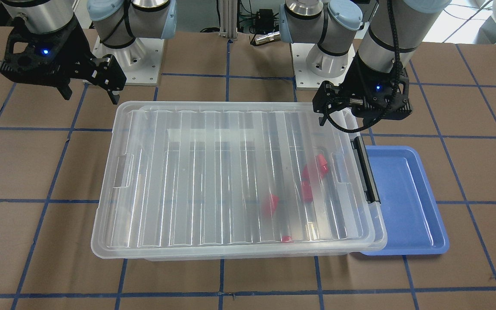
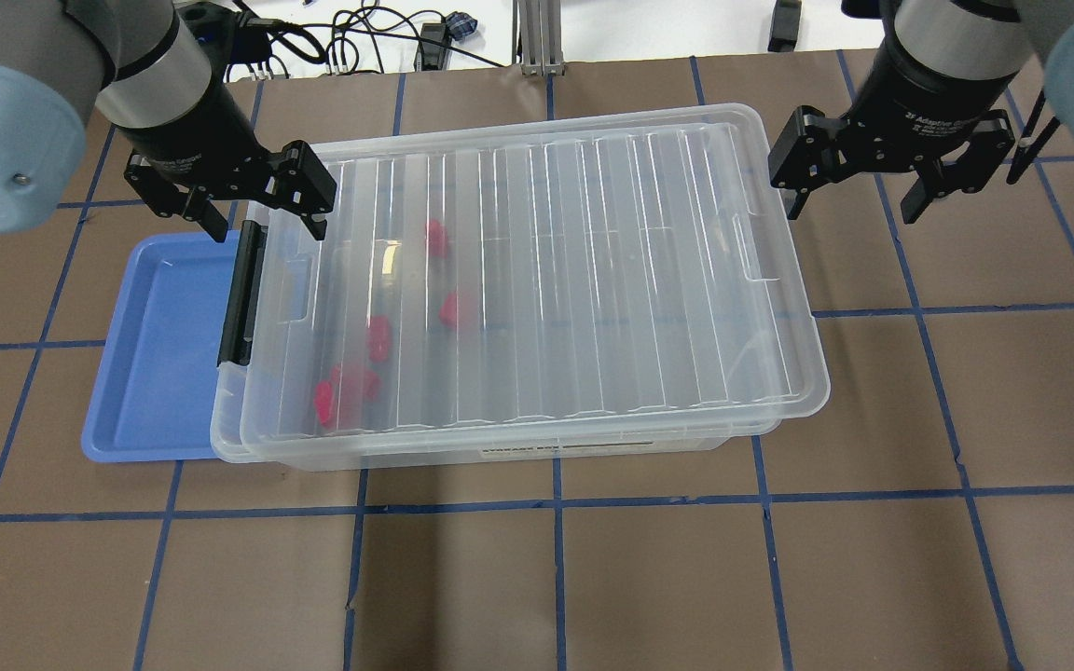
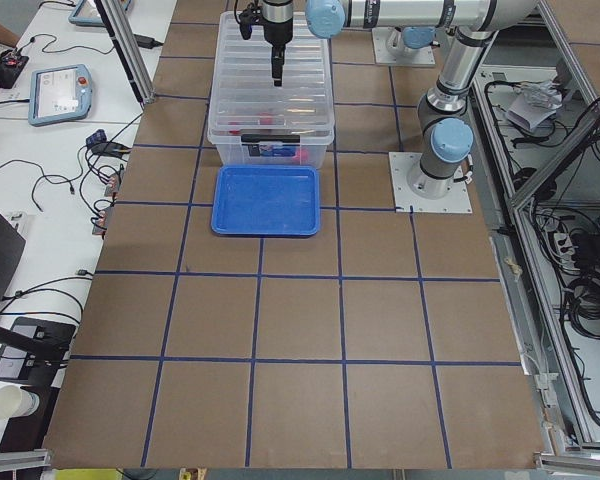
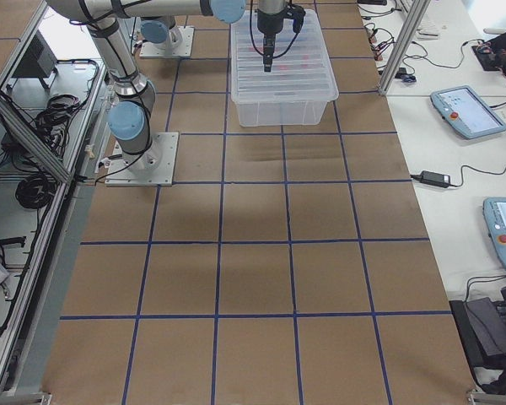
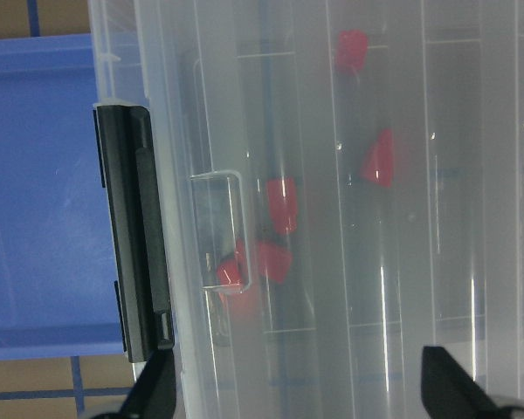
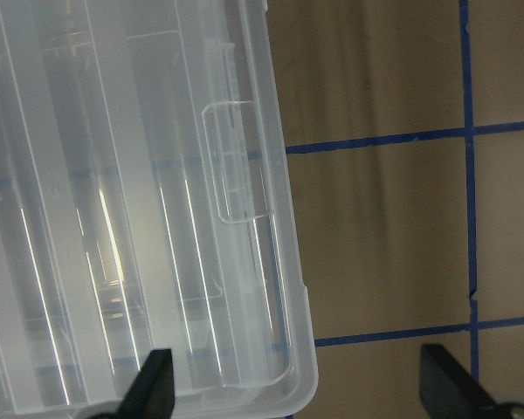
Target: Place red block in blue tray from box
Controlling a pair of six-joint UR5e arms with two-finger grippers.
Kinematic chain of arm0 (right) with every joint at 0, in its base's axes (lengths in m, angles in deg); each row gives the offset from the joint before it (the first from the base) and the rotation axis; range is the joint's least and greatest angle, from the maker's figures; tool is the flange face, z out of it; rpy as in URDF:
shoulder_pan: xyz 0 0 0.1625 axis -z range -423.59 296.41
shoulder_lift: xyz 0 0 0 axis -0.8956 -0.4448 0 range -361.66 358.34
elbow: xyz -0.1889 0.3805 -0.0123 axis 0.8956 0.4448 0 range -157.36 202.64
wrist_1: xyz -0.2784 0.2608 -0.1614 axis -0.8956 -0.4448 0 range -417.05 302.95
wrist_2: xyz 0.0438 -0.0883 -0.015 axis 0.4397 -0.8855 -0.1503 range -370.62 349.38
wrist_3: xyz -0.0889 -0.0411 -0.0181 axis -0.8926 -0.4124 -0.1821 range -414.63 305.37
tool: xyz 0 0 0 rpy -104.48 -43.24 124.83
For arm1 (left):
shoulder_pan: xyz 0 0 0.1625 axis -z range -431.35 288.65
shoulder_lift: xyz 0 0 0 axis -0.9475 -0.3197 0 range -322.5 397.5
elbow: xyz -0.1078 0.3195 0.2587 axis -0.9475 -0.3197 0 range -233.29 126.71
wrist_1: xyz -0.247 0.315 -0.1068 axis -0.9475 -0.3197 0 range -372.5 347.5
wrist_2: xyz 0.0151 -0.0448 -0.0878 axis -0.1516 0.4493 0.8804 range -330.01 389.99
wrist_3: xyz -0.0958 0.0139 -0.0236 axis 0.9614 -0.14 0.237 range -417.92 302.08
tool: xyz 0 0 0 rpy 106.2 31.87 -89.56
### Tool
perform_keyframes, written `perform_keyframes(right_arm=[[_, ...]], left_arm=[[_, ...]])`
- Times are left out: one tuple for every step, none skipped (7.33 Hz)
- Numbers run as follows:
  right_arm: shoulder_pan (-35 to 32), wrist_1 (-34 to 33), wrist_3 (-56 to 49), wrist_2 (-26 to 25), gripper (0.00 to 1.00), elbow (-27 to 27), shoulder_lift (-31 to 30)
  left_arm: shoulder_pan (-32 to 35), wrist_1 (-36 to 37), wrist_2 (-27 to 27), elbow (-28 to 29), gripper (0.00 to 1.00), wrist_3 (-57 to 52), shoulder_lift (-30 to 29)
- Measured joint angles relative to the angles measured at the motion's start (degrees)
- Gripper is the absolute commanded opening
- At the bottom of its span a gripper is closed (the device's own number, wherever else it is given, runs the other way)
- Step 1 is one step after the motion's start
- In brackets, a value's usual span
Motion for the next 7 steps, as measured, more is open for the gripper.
perform_keyframes(right_arm=[[0.0, 0.1, 0.0, 0.0, 1.0, 0.0, 0.0], [0.0, 0.3, 0.0, 0.0, 1.0, 0.0, -0.1], [0.0, 0.7, 0.0, -0.1, 1.0, 0.0, -0.1], [0.0, 0.8, 0.0, -0.3, 1.0, 0.0, 0.0], [0.0, 0.6, 0.1, -0.5, 1.0, -0.1, 0.1], [0.0, 0.2, 0.3, -0.5, 1.0, -0.1, 0.5], [0.1, -0.1, 0.3, -0.5, 1.0, -0.1, 1.2]], left_arm=[[0.0, 0.0, 0.0, 0.0, 1.0, 0.0, 0.0], [0.0, 0.0, 0.0, -0.1, 1.0, 0.0, 0.0], [0.0, 0.0, 0.0, -0.1, 1.0, 0.0, 0.0], [0.0, 0.0, 0.0, -0.2, 1.0, 0.0, 0.0], [0.0, 0.0, 0.1, -0.4, 1.0, 0.0, 0.0], [0.0, 0.0, 0.1, -0.4, 1.0, 0.0, 0.0], [0.0, 0.0, 0.1, -0.5, 1.0, 0.0, 0.0]])
